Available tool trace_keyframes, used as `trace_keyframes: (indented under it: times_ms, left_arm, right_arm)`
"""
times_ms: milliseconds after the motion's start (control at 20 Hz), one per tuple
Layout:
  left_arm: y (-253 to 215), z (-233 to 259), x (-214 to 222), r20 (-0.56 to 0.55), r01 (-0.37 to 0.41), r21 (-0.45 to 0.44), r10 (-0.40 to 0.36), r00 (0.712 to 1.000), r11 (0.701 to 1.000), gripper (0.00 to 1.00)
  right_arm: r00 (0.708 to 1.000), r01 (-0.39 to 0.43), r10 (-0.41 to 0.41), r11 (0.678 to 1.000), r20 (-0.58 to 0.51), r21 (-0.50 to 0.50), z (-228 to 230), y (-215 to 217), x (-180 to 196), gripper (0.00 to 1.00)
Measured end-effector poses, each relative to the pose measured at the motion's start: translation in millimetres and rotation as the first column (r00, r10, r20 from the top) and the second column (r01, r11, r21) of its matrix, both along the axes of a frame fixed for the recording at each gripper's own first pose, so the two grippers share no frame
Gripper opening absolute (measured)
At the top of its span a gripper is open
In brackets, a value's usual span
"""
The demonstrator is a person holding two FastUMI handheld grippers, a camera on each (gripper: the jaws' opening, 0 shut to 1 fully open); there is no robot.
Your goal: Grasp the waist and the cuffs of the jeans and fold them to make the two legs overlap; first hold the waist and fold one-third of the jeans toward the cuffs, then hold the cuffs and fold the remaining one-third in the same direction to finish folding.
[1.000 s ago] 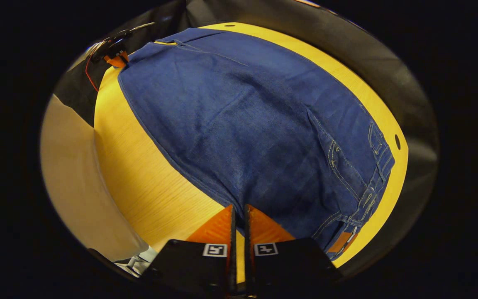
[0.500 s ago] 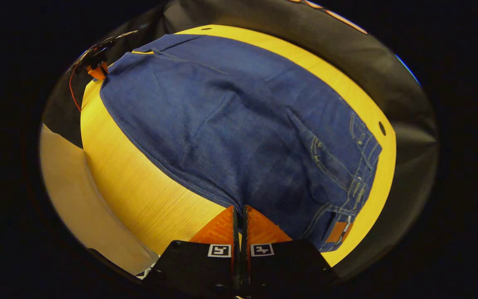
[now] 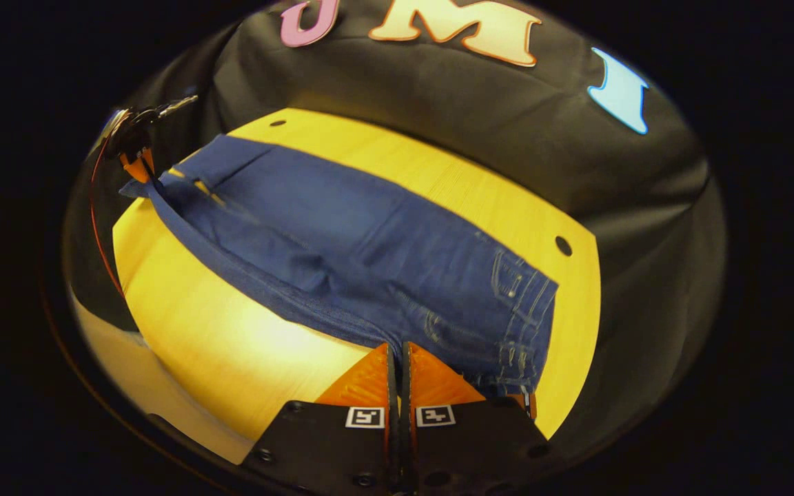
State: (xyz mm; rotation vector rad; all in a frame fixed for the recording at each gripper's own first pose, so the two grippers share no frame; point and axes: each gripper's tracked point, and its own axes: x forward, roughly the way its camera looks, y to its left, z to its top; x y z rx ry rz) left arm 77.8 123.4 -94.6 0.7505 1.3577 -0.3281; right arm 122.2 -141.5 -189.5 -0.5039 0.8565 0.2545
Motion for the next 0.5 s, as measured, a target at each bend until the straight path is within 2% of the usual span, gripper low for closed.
trace_keyframes:
  times_ms: [50, 200, 400, 500]
  left_arm:
    - [0.8, 8.7, 14.6, 0.012, 0.008, 0.022, -0.008, 1.000, 1.000, 0.00]
    - [6.7, 22.3, 50.0, 0.032, 0.018, 0.086, -0.021, 0.999, 0.996, 0.00]
    - [22.2, 21.1, 105.2, 0.089, -0.001, 0.114, -0.009, 0.996, 0.994, 0.00]
    - [27.2, 20.7, 135.0, 0.123, -0.014, 0.122, -0.001, 0.992, 0.992, 0.00]
  right_arm:
    - [1.000, 0.003, -0.003, 1.000, 0.025, 0.006, 6.5, 1.8, 16.2, 0.03]
    - [0.997, 0.021, -0.024, 0.999, 0.077, 0.031, 17.2, 11.4, 53.2, 0.02]
    - [0.988, 0.074, -0.079, 0.996, 0.130, 0.043, 16.9, 16.1, 105.9, 0.00]
    - [0.982, 0.105, -0.112, 0.993, 0.150, 0.051, 11.0, 16.6, 129.2, 0.02]
